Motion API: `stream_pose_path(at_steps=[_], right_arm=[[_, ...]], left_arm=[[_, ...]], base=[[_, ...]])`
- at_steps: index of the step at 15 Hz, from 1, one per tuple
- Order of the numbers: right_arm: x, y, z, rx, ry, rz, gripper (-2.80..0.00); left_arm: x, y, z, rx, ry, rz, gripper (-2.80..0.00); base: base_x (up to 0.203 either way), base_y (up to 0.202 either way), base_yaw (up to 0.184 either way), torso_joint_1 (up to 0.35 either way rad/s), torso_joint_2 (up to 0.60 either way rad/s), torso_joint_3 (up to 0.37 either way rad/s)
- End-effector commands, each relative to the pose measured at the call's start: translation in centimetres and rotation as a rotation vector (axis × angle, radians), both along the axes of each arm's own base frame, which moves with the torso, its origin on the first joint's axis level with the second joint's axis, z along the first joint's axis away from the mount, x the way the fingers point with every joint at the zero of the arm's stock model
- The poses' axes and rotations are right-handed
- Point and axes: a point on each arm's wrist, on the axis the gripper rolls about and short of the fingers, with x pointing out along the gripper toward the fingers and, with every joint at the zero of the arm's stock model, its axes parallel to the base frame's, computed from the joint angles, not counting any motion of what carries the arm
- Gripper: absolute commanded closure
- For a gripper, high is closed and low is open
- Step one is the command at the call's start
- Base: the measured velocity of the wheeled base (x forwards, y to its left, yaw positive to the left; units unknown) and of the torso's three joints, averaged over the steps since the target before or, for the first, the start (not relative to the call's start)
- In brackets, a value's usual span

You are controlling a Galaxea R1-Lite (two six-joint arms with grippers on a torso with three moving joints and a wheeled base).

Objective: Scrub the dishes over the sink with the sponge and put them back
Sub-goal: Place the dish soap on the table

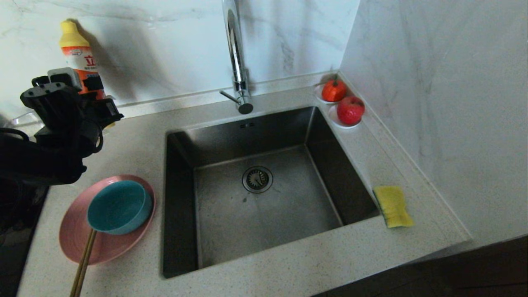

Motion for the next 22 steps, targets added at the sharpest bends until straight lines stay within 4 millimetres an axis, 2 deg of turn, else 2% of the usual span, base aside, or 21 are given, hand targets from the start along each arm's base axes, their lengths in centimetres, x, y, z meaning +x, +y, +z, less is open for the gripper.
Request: stream_pose_path(at_steps=[1,6,14,19,22], right_arm=[[0.0,0.0,0.0,0.0,0.002,0.0,0.0],[0.0,0.0,0.0,-0.001,0.002,-0.001,0.0],[0.0,0.0,0.0,0.0,0.002,0.0,0.0],[0.0,0.0,0.0,-0.001,0.0,0.0,0.0],[0.0,0.0,0.0,-0.001,0.0,0.0,0.0]], left_arm=[[0.9,0.2,-0.9,-0.001,0.014,0.032,0.0],[2.1,0.5,-1.8,-0.022,0.067,0.131,0.0],[3.6,0.4,-2.0,-0.034,0.068,0.147,0.0],[4.5,-0.6,-1.5,-0.067,0.057,0.153,0.0],[5.0,-1.1,-1.0,-0.123,-0.007,0.182,0.0]], base=[[0.0,0.0,0.0,0.0,0.0,0.0],[0.0,0.0,0.0,0.0,0.0,0.0],[0.0,0.0,0.0,0.0,0.0,0.0],[0.0,0.0,0.0,0.0,0.0,0.0],[0.0,0.0,0.0,0.0,0.0,0.0]])
